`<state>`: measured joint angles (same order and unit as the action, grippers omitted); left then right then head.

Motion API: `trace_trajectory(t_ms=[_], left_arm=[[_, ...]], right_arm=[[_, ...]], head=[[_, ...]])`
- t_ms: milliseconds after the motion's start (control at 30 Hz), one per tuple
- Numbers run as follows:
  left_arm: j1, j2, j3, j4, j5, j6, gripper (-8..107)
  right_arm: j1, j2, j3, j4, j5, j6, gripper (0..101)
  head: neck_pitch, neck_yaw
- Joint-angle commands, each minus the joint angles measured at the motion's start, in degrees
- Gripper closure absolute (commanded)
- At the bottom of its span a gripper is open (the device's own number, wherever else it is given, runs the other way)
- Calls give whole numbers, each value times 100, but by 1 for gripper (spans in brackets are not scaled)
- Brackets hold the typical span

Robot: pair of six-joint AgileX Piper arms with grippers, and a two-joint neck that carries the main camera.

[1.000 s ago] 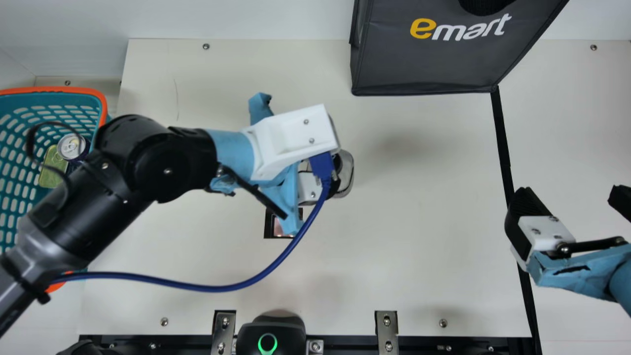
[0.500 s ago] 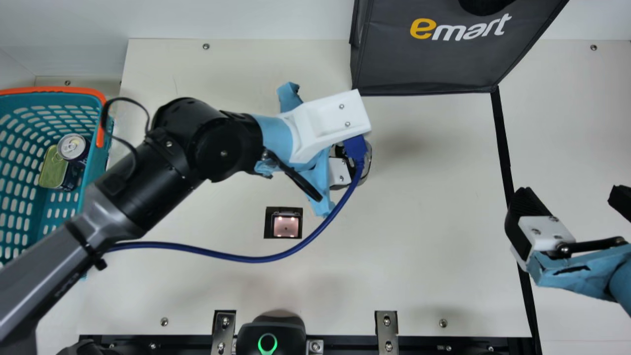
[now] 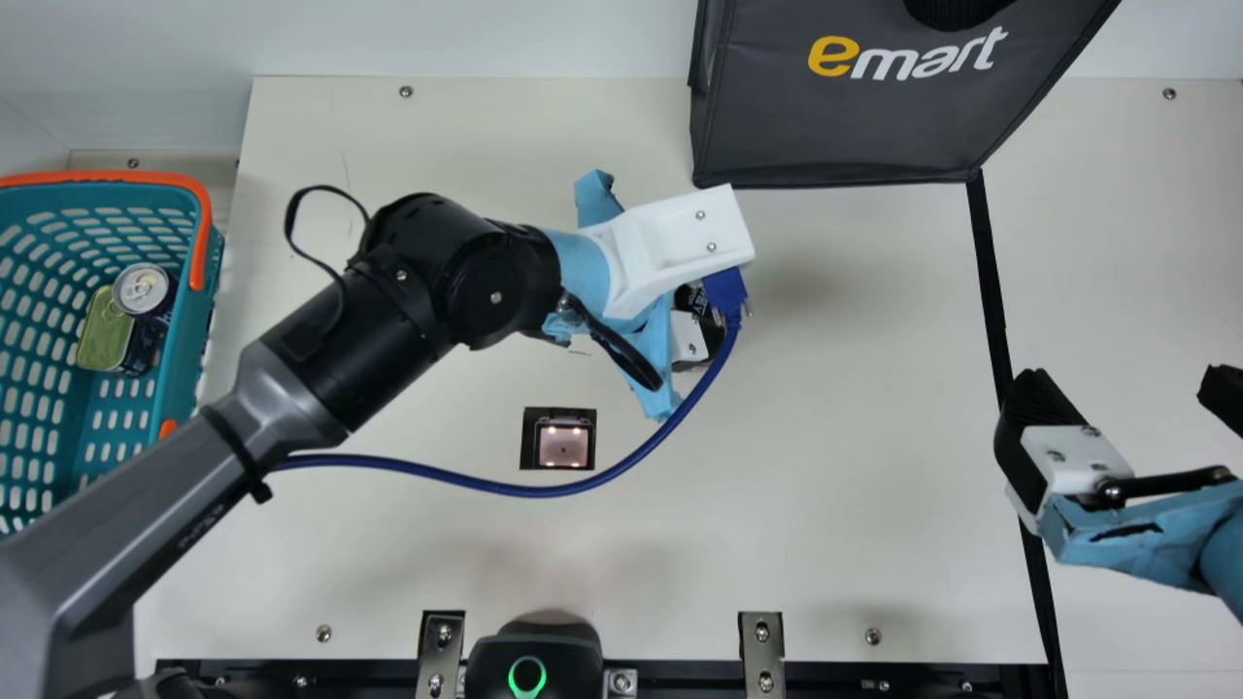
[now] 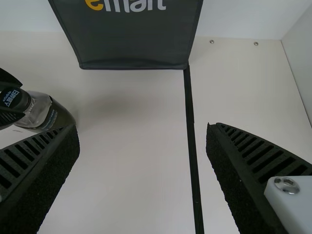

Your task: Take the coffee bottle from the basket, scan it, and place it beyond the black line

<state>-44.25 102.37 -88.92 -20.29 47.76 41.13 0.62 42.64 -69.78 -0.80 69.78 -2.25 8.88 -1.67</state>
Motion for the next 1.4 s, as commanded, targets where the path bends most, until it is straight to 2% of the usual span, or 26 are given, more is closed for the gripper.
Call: trace_trajectory(t_ms=[0, 833, 1367], left_arm=[[-5, 46, -14, 19, -9, -11, 89], [-9, 262, -107, 57, -40, -133, 9], [29, 179, -434, 138, 63, -426, 9]], right_arm=[[0, 0, 0, 0, 0, 0, 10], [0, 0, 0, 0, 0, 0, 10], [0, 0, 0, 0, 0, 0, 10]], head=[[-96, 9], [-96, 9], [-96, 9]])
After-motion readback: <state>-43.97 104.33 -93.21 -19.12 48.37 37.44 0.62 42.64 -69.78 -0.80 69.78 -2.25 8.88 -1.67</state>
